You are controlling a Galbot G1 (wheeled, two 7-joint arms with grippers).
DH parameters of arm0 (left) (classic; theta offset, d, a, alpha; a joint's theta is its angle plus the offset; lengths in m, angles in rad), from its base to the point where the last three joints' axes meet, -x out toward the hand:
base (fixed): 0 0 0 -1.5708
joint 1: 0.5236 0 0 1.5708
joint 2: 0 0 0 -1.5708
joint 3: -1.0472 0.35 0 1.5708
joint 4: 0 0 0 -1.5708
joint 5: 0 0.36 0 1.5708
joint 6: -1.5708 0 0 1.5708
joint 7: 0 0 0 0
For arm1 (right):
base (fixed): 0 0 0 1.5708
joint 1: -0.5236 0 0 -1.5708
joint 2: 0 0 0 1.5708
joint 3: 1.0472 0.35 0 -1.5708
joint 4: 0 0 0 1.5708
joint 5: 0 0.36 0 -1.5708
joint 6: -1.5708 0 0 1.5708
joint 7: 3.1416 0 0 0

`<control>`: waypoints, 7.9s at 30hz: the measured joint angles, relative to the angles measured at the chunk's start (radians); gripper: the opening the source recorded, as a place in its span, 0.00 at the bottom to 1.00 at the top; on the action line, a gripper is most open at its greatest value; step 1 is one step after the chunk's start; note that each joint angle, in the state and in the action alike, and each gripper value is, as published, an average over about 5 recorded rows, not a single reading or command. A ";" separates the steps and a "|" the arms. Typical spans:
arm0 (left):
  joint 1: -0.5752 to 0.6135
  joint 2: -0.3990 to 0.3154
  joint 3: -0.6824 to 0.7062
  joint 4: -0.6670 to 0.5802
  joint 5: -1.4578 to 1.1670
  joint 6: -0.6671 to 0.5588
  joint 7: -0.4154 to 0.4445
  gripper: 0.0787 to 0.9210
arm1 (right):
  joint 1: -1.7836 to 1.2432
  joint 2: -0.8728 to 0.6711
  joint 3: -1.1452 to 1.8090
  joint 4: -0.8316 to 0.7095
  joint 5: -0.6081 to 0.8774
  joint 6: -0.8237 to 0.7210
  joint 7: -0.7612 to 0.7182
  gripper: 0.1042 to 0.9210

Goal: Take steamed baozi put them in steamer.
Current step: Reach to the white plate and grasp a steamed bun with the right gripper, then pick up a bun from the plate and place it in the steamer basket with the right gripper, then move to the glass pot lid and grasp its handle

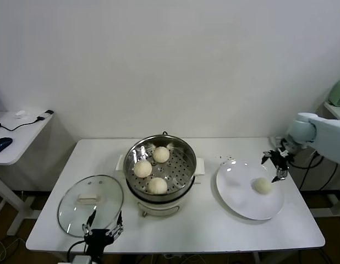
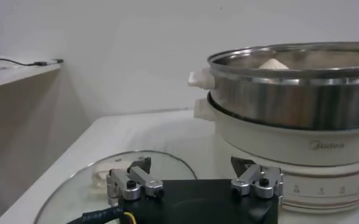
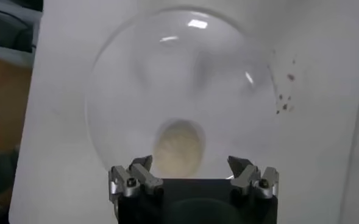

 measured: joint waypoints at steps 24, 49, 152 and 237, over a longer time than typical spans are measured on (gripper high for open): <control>-0.004 -0.004 0.000 0.008 0.000 0.006 0.000 0.88 | -0.312 0.064 0.314 -0.159 -0.127 -0.066 0.034 0.75; 0.008 0.017 0.013 -0.008 -0.007 0.003 -0.001 0.88 | 0.268 0.156 -0.110 0.104 0.280 -0.138 0.004 0.54; -0.060 0.061 -0.078 0.007 0.047 -0.107 -0.043 0.88 | -1.356 0.243 1.762 0.469 0.269 0.109 0.966 0.88; -0.399 0.202 -0.082 0.682 1.288 -0.145 -0.385 0.20 | -2.057 0.484 2.052 0.595 0.133 0.187 1.063 0.88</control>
